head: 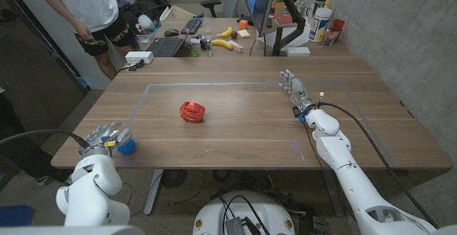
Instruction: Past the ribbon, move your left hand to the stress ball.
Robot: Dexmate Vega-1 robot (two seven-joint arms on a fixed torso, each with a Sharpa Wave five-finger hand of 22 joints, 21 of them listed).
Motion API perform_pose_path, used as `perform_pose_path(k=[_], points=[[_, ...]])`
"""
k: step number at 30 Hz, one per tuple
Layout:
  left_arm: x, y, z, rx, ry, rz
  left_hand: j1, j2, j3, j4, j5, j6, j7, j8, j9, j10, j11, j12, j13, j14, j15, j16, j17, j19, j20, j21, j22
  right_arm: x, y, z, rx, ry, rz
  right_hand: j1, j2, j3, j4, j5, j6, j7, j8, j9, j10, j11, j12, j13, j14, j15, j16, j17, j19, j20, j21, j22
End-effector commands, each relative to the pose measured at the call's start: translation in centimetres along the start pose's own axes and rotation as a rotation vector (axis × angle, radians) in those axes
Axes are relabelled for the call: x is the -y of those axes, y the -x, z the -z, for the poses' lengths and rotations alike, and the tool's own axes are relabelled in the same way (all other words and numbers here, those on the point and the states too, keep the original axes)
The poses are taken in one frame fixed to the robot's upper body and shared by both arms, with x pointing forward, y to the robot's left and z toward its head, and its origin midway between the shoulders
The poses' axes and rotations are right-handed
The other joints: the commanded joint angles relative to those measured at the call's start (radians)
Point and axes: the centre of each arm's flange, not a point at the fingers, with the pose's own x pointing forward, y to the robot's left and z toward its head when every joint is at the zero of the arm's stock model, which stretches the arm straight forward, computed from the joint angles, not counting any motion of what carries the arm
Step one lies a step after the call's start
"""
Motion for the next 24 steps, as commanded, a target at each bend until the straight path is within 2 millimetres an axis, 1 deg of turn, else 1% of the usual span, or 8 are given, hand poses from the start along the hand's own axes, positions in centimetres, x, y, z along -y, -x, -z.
perform_pose_path(k=[1,9,15,19,24], points=[[-0.2,-0.8,1.3,-0.038,0.004,-0.011,0.015,0.044,0.006,0.003,0.001,0.001,0.004,-0.001,0.005,0.006,0.004,0.008,0.004,0.001,0.008,0.005,0.004,-0.115,0.013,0.004,0.001,-0.3,-0.4,0.1,0.000,0.004,-0.001,-0.006,0.103,-0.004,-0.001,0.004,0.005,-0.001,0.002,0.004,0.004,-0.002,0.000,0.003,-0.002,-0.008,0.001,0.005,0.003,-0.059,-0.002,0.001],[-0.3,-1.2,1.3,-0.041,-0.001,-0.013,0.015,0.044,0.006,0.005,0.001,0.001,0.002,-0.002,0.006,0.002,0.000,0.006,0.005,-0.001,0.004,0.007,0.006,-0.116,0.010,0.002,0.000,0.2,-0.2,0.2,0.009,-0.006,0.020,-0.007,0.102,-0.005,-0.001,0.004,0.006,-0.001,0.002,0.004,0.004,-0.002,0.000,0.003,-0.001,-0.008,0.001,0.005,0.004,-0.059,-0.004,0.001],[0.1,-1.9,1.4,-0.057,-0.004,0.005,0.015,0.044,0.007,0.006,0.001,-0.001,0.001,-0.003,0.006,0.002,-0.003,0.005,0.005,-0.001,0.003,0.008,0.006,-0.117,0.009,0.001,0.000,1.0,0.1,0.2,0.011,-0.006,0.035,-0.007,0.101,-0.005,0.000,0.004,0.006,-0.001,0.002,0.004,0.005,-0.002,0.000,0.003,-0.002,-0.008,0.001,0.005,0.005,-0.059,-0.005,0.001],[0.4,-2.2,1.6,-0.075,0.001,0.022,0.015,0.044,0.007,0.006,0.001,0.000,0.001,-0.002,0.006,0.003,-0.003,0.005,0.005,-0.001,0.001,0.009,0.007,-0.117,0.008,0.000,0.000,1.3,-0.3,0.2,0.015,-0.007,0.034,-0.007,0.101,-0.005,0.000,0.004,0.006,-0.001,0.002,0.004,0.006,-0.002,0.000,0.003,-0.001,-0.008,0.001,0.005,0.006,-0.059,-0.005,0.001],[0.9,-2.4,1.8,-0.099,0.005,0.051,0.015,0.044,0.007,0.007,0.001,-0.001,0.001,-0.003,0.006,0.003,-0.002,0.005,0.006,0.000,0.002,0.010,0.007,-0.117,0.007,-0.001,-0.001,1.1,-1.6,0.1,0.027,-0.014,0.018,-0.008,0.101,-0.006,0.000,0.004,0.006,-0.001,0.002,0.004,0.006,-0.002,0.001,0.003,0.000,-0.008,0.002,0.005,0.006,-0.059,-0.006,0.001]])
